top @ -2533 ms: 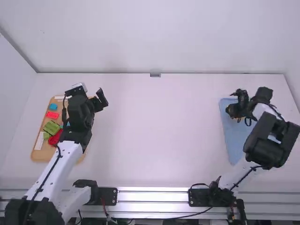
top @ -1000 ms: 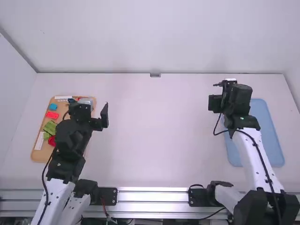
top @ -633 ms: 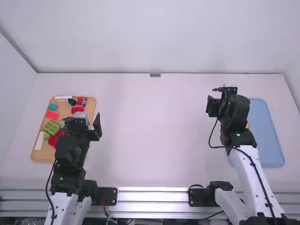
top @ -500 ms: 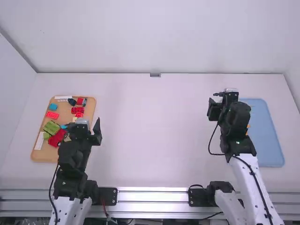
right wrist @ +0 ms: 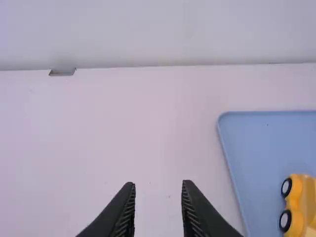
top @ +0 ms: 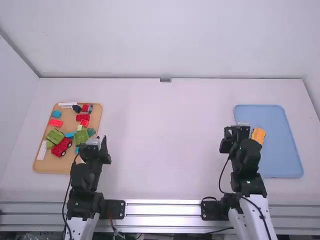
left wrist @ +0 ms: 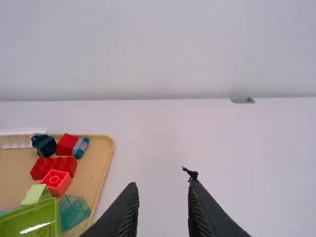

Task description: Assemble lego blocks to make yellow taxi

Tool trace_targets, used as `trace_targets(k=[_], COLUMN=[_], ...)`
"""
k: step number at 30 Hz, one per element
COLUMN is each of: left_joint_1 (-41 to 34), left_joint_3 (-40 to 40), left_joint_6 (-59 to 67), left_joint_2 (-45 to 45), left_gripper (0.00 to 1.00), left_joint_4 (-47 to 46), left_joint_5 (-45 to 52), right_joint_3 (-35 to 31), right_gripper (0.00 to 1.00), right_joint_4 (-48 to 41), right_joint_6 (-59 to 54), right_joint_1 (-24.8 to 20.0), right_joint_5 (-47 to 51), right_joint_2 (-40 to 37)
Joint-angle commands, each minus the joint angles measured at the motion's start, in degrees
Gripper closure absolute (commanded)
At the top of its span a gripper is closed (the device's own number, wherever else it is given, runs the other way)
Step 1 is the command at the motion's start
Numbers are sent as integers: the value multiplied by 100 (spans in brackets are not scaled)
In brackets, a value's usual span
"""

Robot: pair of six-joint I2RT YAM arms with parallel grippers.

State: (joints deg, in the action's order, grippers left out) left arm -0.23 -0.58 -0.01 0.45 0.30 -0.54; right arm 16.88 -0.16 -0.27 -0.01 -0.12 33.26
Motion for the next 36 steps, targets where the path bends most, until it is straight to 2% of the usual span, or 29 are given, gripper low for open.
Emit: trace_targets(k=[1, 12, 19, 36], left_joint_1=[23, 23, 23, 23], left_joint_3=[58, 58, 58, 58], left_joint_6=[1, 1, 1, 1], left_joint_2=[-45, -45, -45, -45], left_gripper=[79, 93, 100, 100], left_joint_4=[-30, -30, -30, -30], left_joint_5=[54, 54, 54, 54], right_joint_3=[-318, -1486, -1688, -1688], right_gripper=[80, 100, 100, 100], right_joint_4=[16, 16, 16, 16], right_joint_6=[27, 27, 27, 27], right_joint_1=[1, 1, 1, 1], right_joint_5=[12, 12, 12, 12], right_joint_2=[-305, -1473, -2045, -3193])
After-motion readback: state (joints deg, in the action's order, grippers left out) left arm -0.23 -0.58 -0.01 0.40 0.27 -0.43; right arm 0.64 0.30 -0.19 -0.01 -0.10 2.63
